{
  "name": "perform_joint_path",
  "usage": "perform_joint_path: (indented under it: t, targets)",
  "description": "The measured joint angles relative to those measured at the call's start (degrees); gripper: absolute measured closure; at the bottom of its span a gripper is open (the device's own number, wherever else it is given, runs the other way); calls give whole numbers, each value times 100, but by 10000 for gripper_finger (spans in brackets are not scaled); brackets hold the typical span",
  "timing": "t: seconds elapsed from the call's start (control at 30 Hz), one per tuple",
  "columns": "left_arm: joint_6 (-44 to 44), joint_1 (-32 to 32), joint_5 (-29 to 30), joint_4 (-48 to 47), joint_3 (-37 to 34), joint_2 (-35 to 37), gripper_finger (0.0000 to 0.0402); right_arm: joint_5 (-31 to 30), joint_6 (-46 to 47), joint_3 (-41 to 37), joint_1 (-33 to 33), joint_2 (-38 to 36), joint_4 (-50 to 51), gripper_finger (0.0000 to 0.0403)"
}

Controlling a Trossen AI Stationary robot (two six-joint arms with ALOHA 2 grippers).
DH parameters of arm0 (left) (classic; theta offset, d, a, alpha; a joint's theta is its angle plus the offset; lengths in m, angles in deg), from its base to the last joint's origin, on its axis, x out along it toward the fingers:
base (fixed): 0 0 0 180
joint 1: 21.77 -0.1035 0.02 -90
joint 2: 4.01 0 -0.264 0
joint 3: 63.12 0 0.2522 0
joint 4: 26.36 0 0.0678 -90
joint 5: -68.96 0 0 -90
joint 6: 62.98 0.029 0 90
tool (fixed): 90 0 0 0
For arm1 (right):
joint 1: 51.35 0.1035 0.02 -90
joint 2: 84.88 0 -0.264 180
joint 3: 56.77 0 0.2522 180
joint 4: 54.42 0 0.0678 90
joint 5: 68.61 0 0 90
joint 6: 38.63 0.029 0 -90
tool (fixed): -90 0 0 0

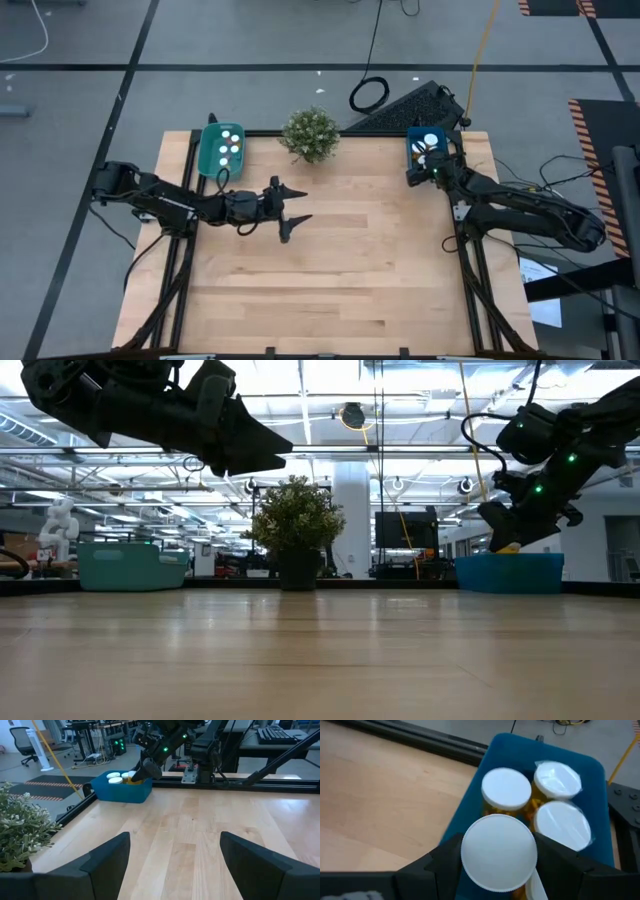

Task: Pick and place medicine bottles into bin by pill shape (circle, oval)
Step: Put the big orange pill bottle into the blue bin, then return to Home Position

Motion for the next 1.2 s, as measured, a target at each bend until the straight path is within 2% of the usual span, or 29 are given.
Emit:
perform_joint_path:
  t: [0.3,0.57,0.67,0.9,1.1,1.2]
  targets:
    - [-2,-7,1,42,2,0,92,9,-140,0,-6,45,-228,137]
    - [-2,-7,4,89,4,0,92,52,-294,10,0,-193,-543,134]
    - [-2,-7,5,225,7,0,92,399,-339,98,3,-397,-501,136]
    - [23,-7,118,297,9,194,92,1928,-477,277,165,-955,-473,138]
    - [31,-7,156,53,9,726,92,2083,-847,289,898,-1467,-479,147]
    - [-75,-7,446,-248,9,1052,92,2054,-1192,289,1363,-1658,-475,163]
